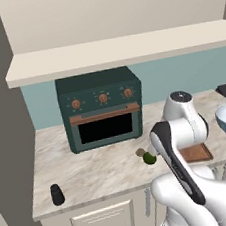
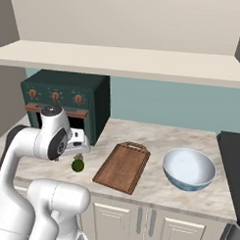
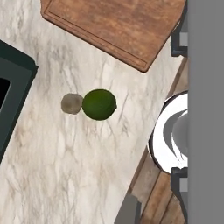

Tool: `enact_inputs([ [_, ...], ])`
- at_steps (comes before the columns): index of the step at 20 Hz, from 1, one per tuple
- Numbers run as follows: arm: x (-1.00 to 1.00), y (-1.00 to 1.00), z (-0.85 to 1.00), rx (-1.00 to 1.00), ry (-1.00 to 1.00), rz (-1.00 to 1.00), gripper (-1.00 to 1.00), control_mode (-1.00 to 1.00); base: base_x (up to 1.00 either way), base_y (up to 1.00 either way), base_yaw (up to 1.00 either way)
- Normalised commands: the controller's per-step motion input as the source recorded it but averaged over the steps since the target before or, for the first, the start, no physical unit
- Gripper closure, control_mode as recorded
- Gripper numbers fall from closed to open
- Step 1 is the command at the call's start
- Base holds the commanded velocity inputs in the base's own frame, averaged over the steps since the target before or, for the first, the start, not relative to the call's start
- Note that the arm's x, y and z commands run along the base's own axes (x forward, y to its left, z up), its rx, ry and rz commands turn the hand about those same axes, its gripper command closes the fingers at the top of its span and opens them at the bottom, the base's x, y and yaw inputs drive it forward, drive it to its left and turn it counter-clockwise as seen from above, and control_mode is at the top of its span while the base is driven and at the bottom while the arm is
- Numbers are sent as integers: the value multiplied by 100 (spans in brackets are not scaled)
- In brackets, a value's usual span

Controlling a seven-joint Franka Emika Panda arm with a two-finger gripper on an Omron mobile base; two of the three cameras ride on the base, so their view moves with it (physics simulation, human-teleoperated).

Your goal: Open the cabinet. Place the bowl and condiment on the counter. Then place the lime and garlic on the cutting board.

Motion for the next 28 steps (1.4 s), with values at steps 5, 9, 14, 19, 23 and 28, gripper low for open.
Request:
enact_inputs([
  [5,9,7,-10,0,0,3,-100,-100,0,0,0],
  [9,17,11,-6,0,0,3,-100,-100,0,0,0],
  [14,20,10,-2,0,0,2,-100,-100,0,0,0],
  [19,14,0,-5,0,0,1,-100,-100,0,0,0],
  [23,10,0,-9,0,0,0,-100,-100,0,0,0],
  [28,9,0,-13,0,0,0,-100,-100,0,0,0],
])
